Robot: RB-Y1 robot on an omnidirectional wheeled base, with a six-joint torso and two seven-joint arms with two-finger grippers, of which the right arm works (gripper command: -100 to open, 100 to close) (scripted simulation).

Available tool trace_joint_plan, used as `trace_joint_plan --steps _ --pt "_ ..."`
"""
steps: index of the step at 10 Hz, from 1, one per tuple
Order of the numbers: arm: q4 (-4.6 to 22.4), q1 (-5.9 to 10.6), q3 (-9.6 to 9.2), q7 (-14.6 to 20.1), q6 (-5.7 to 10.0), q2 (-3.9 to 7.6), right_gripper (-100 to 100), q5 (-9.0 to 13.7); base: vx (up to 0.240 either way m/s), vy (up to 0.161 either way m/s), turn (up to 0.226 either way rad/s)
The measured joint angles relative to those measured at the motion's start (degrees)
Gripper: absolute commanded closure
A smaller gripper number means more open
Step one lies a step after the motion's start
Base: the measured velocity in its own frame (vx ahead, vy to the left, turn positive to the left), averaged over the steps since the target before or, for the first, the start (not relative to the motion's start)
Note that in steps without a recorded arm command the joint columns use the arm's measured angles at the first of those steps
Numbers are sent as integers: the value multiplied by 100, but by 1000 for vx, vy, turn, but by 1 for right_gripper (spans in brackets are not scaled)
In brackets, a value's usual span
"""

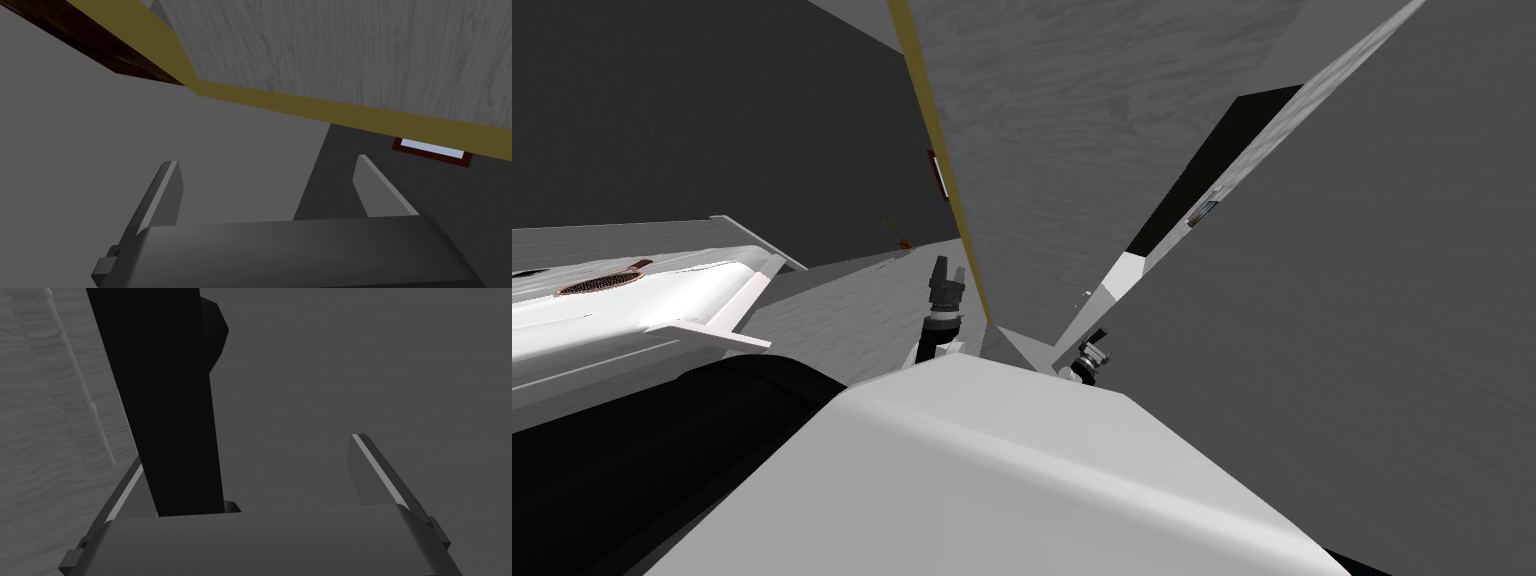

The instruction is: Push the door open

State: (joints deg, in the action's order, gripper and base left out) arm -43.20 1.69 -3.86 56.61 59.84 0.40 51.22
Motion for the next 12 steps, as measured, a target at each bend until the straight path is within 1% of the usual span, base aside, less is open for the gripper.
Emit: trace_joint_plan --steps 1,2,3,4,5,6,7,8,9,10,11,12 --pt "-88 -34 12 -59 -33 -16 100 7 -5 -9 -8" --pt "-46 -2 17 -42 -33 -6 100 12 8 -1 -17" --pt "66 73 28 -4 -13 4 100 17 24 9 7" --pt "-38 13 35 -53 -46 -4 100 21 16 10 8" --pt "182 126 31 34 47 10 100 8 -3 6 29" --pt "15 10 24 14 20 19 100 4 -19 10 -12" --pt "82 75 36 42 6 46 100 19 0 0 0" --pt "-15 29 46 0 -47 42 100 29 11 -8 -17" --pt "-135 -22 51 -84 -109 16 100 38 27 -32 122" --pt "-127 -17 106 -118 -98 -14 100 55 25 -43 94" --pt "87 114 169 -70 8 -25 100 64 25 -51 41" --pt "41 110 221 -85 -1 -20 100 87 19 -56 16"
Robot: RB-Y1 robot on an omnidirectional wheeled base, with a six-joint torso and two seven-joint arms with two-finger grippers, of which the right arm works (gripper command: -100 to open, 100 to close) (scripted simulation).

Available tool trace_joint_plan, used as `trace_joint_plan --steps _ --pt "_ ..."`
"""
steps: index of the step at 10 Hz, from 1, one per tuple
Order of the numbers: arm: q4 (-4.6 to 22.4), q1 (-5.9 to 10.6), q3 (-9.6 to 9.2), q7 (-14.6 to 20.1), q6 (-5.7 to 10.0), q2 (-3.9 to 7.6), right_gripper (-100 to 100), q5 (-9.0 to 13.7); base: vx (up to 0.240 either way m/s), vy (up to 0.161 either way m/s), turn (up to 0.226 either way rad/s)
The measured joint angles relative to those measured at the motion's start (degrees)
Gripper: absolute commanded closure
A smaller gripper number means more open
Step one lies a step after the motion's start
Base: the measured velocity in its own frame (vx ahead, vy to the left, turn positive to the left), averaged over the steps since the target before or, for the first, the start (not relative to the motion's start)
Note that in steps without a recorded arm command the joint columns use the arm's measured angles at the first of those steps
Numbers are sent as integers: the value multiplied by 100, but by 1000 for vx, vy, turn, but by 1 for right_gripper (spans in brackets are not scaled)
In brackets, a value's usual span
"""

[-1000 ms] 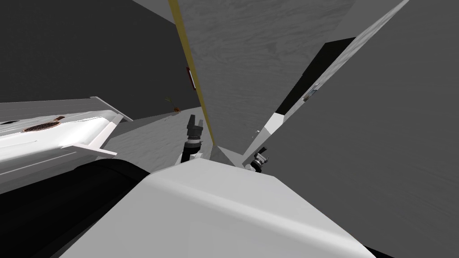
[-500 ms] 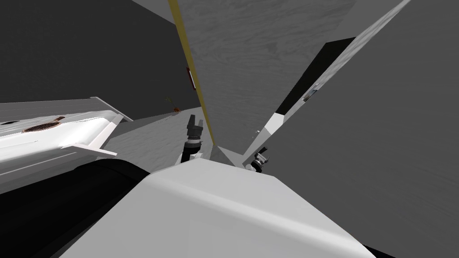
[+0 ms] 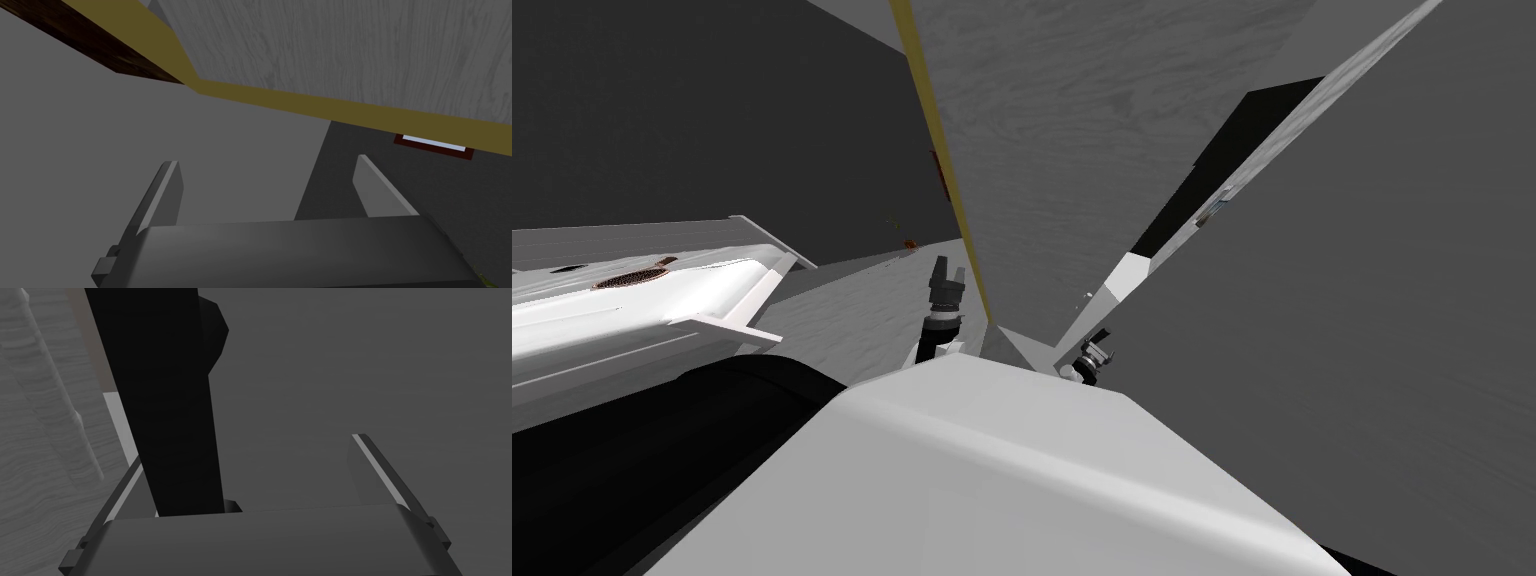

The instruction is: Push the door open

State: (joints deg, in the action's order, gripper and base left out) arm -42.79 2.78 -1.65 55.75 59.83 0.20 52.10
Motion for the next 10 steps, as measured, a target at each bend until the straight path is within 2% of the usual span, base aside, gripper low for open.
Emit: trace_joint_plan --steps 1,2,3,4,7,9,10 --pt "-61 -4 43 -46 -4 -26 100 12 8 -30 0" --pt "61 94 68 -16 53 -21 100 18 13 -5 1" --pt "80 98 66 -3 95 -27 100 6 4 -7 17" --pt "-113 -27 55 -46 42 -31 100 4 0 0 0" --pt "45 81 64 -7 68 -19 100 8 -4 0 -1" --pt "27 57 54 5 70 -8 100 0 6 10 1" --pt "104 100 57 31 103 -12 100 -5 30 -21 138"
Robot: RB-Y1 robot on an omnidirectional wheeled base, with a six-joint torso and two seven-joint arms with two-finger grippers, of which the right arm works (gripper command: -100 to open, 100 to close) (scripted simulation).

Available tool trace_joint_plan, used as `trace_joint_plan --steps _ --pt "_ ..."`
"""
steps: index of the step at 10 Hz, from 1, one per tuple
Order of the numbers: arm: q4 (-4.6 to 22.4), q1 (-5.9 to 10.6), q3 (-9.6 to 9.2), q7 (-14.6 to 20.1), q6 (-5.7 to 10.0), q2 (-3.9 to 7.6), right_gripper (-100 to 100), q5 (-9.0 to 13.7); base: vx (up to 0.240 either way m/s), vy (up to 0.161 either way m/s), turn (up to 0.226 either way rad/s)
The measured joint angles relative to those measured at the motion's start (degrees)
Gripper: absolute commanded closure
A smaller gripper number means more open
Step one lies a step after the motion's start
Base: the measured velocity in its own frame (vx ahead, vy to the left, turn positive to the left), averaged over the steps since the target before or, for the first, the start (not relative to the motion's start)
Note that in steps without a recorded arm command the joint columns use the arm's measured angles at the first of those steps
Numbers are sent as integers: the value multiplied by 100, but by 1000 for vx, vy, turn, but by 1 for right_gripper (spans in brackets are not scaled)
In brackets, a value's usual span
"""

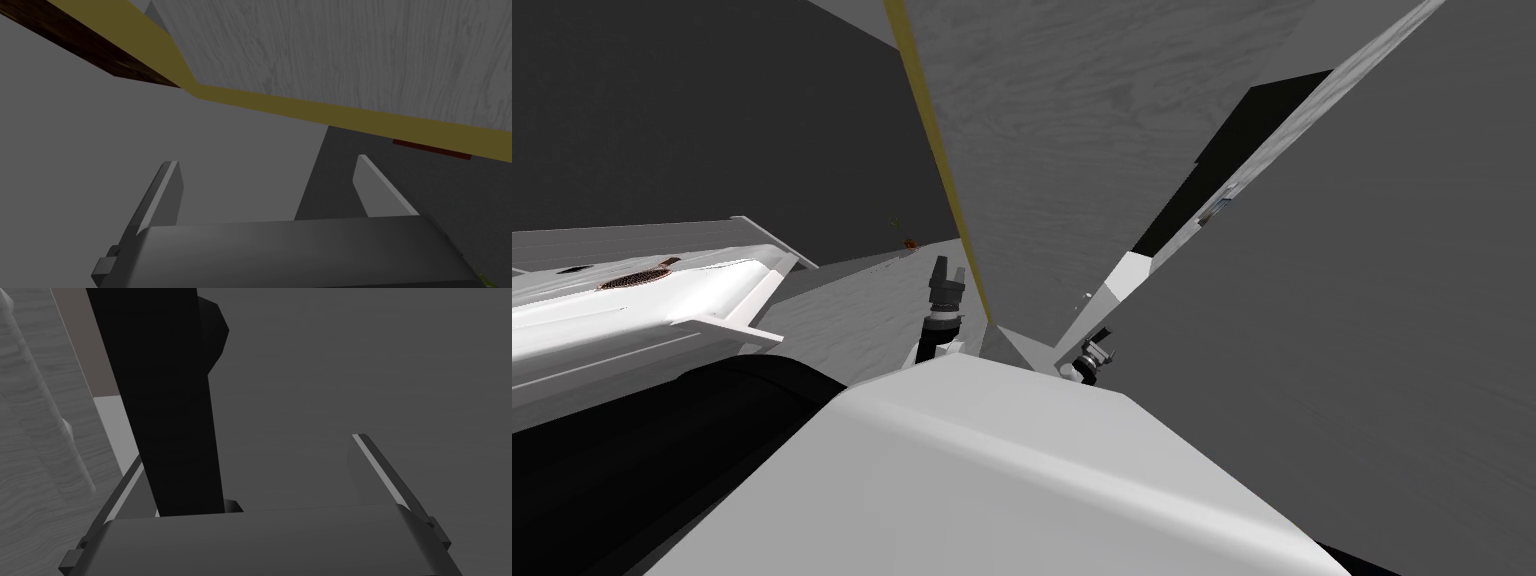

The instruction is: Push the door open

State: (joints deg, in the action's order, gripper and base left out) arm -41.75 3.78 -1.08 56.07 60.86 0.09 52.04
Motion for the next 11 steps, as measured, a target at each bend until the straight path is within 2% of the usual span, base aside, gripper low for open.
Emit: trace_joint_plan --steps 1,2,3,5,7,8,9,10,11 --pt "91 71 87 -24 27 -35 100 9 60 -59 145" --pt "-101 -46 172 -108 -30 -57 100 15 39 -47 16" --pt "-105 -19 221 -126 -23 -62 100 21 22 -15 0" --pt "-53 31 242 -77 32 -38 100 18 15 -19 4" --pt "-107 -2 285 -90 22 -46 100 20 -1 -10 18" --pt "35 92 299 -46 58 -30 100 23 2 -13 32" --pt "-154 11 345 -141 -26 -47 100 41 18 -7 2" --pt "-83 57 366 -121 -18 -27 100 45 16 -9 -9" --pt "64 126 366 -44 60 -13 100 32 17 -20 34"
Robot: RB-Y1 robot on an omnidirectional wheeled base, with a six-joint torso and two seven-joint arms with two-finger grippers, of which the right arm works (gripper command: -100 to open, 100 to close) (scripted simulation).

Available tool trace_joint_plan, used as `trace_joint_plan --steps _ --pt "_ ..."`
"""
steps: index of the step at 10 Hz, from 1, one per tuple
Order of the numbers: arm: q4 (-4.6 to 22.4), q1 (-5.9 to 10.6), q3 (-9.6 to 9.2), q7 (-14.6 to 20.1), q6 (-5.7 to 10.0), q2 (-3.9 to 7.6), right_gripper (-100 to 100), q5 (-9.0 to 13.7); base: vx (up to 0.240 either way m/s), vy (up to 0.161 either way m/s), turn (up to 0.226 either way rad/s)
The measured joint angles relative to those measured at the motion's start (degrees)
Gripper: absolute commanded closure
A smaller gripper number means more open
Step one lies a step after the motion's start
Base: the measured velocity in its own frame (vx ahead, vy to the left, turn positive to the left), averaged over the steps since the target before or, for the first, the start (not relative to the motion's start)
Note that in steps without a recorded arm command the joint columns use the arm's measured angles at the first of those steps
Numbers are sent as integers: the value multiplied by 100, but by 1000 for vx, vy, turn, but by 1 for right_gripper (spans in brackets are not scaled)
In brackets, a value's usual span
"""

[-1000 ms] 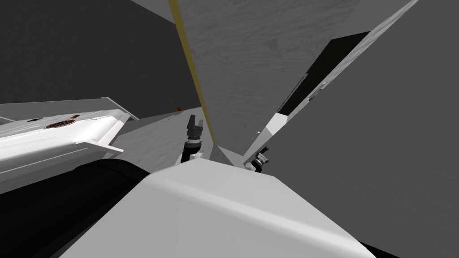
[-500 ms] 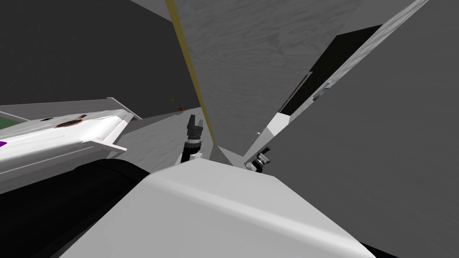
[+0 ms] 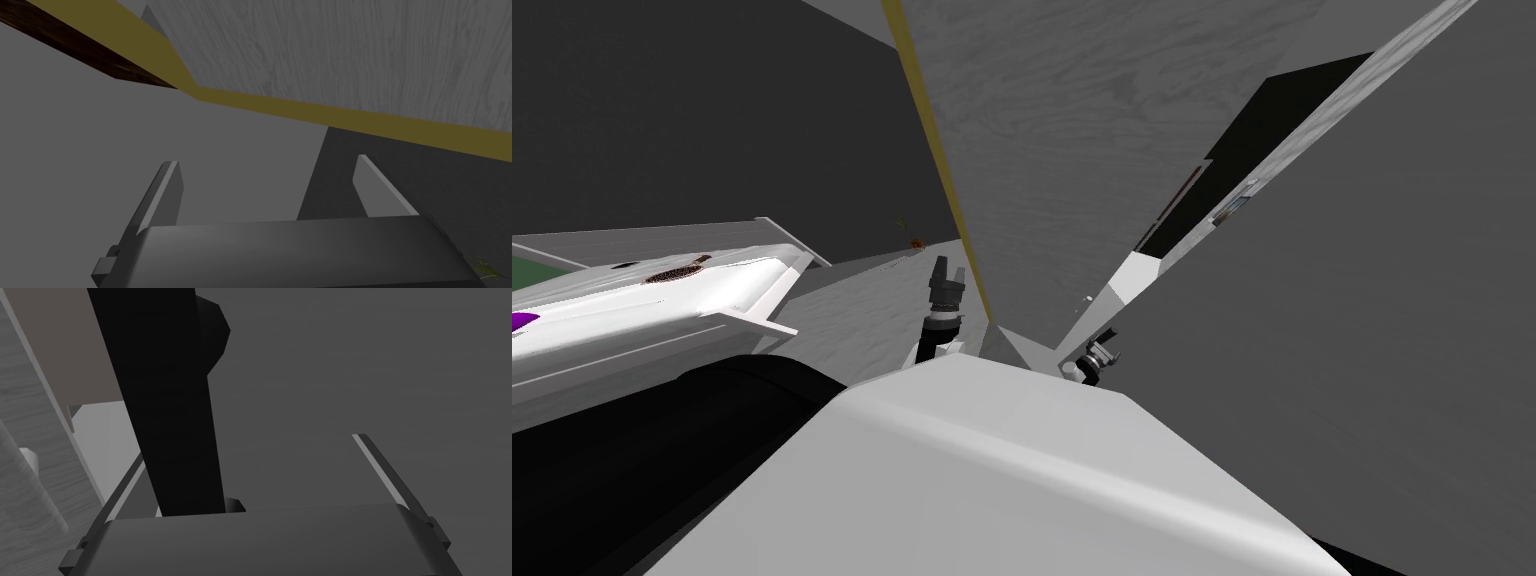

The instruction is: Push the door open

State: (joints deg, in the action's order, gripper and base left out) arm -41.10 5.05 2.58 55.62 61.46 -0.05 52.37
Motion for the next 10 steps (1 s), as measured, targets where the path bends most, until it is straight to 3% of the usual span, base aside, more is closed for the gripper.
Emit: trace_joint_plan --steps 1,3,5,6,7,9,10 --pt "184 82 24 91 98 15 100 -15 10 -36 60" --pt "264 159 121 100 149 14 100 -8 7 -34 13" --pt "-48 10 135 -20 38 -6 100 5 8 4 -9" --pt "136 96 127 63 108 23 100 -8 10 9 3" --pt "-166 -67 131 -49 5 -5 100 1 2 -18 -22" --pt "-142 -20 138 -109 -19 -27 100 13 -4 -11 14" --pt "62 84 139 -17 55 1 100 7 0 1 25"
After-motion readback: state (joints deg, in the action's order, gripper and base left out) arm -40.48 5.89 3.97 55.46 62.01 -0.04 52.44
